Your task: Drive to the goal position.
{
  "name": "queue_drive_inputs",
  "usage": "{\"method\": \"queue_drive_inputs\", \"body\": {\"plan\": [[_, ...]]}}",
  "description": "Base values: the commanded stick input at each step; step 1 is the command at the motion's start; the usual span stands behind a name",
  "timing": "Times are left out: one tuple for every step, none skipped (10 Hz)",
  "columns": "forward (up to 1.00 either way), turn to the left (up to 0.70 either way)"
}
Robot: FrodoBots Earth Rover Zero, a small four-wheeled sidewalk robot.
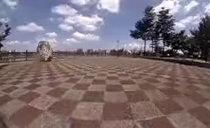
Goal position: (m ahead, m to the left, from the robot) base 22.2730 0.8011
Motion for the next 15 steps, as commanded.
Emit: {"method": "queue_drive_inputs", "body": {"plan": [[0.7, 0.0], [0.7, 0.0], [0.7, 0.0], [0.7, 0.0], [0.7, 0.0], [0.7, 0.0], [0.7, 0.0], [0.7, 0.0], [0.7, 0.0], [0.7, 0.0], [0.7, 0.0], [0.7, 0.0], [0.7, 0.0], [0.7, 0.0], [0.7, 0.0]]}}
